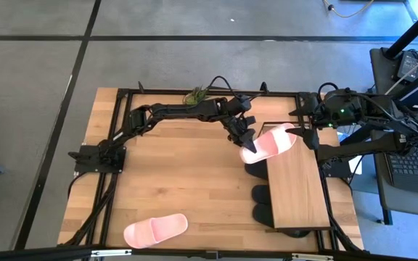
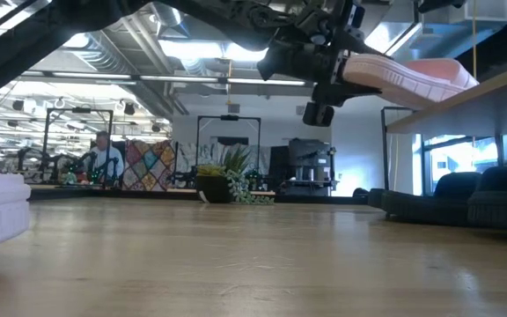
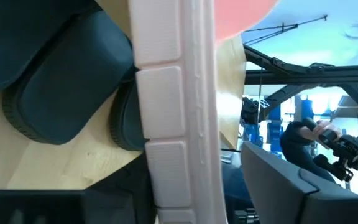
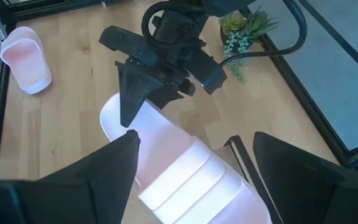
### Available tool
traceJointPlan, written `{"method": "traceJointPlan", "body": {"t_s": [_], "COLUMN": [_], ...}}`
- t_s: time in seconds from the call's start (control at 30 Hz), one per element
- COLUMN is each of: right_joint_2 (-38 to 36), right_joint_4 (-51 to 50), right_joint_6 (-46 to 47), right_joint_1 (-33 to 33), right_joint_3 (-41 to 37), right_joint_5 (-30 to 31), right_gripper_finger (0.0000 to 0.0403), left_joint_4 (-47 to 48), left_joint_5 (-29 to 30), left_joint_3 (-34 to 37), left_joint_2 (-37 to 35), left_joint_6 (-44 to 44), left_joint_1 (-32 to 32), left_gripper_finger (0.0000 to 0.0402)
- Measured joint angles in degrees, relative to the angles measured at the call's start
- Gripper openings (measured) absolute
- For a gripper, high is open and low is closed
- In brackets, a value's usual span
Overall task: Pick and place slides into the shelf
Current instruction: Put the top pink slides on the shelf
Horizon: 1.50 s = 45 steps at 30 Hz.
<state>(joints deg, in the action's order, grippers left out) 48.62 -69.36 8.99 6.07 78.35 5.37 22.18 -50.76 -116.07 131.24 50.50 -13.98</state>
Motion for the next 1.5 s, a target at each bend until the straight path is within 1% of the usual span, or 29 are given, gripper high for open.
{"method": "traceJointPlan", "body": {"t_s": [0.17,0.3,0.4,0.57,0.87,1.07,1.17,1.27,1.4,1.5], "right_joint_2": [0.0,0.29,0.93,2.91,11.39,15.09,16.35,17.22,18.38,19.15], "right_joint_4": [-0.19,-3.29,-4.4,-1.62,-1.26,-2.91,-3.97,-4.46,-4.76,-6.93], "right_joint_6": [-0.13,-1.83,-2.24,-7.86,-13.87,-14.12,-13.94,-13.86,-13.92,-13.63], "right_joint_1": [-0.02,0.0,0.0,-1.24,-6.26,-8.78,-9.14,-9.14,-9.14,-9.12], "right_joint_3": [0.0,0.0,0.0,0.0,0.0,0.0,0.0,0.0,0.0,0.0], "right_joint_5": [0.0,-0.02,-0.02,-2.56,-2.49,-2.36,-1.01,0.15,0.17,0.19], "right_gripper_finger": [0.0314,0.0314,0.0314,0.0314,0.0314,0.0314,0.0314,0.0314,0.0314,0.0314], "left_joint_4": [-0.5,-0.48,-0.49,-0.48,-0.46,-0.46,-0.94,-3.13,-7.42,-8.96], "left_joint_5": [-0.57,-0.57,-0.57,-0.85,-1.09,-1.24,-2.37,-3.23,-4.44,-4.44], "left_joint_3": [0.0,0.02,0.02,0.02,0.02,0.02,0.02,0.07,0.07,0.07], "left_joint_2": [0.0,0.0,-0.02,-0.02,0.0,-0.01,0.0,0.0,-0.01,-0.01], "left_joint_6": [0.1,0.41,0.43,0.5,0.56,0.54,0.59,2.33,4.39,4.98], "left_joint_1": [-0.11,-0.17,-0.15,-0.17,-0.15,-0.17,-0.17,-0.15,-0.15,-0.15], "left_gripper_finger": [0.024,0.0255,0.0257,0.0257,0.0257,0.0257,0.0257,0.0257,0.0257,0.0257]}}
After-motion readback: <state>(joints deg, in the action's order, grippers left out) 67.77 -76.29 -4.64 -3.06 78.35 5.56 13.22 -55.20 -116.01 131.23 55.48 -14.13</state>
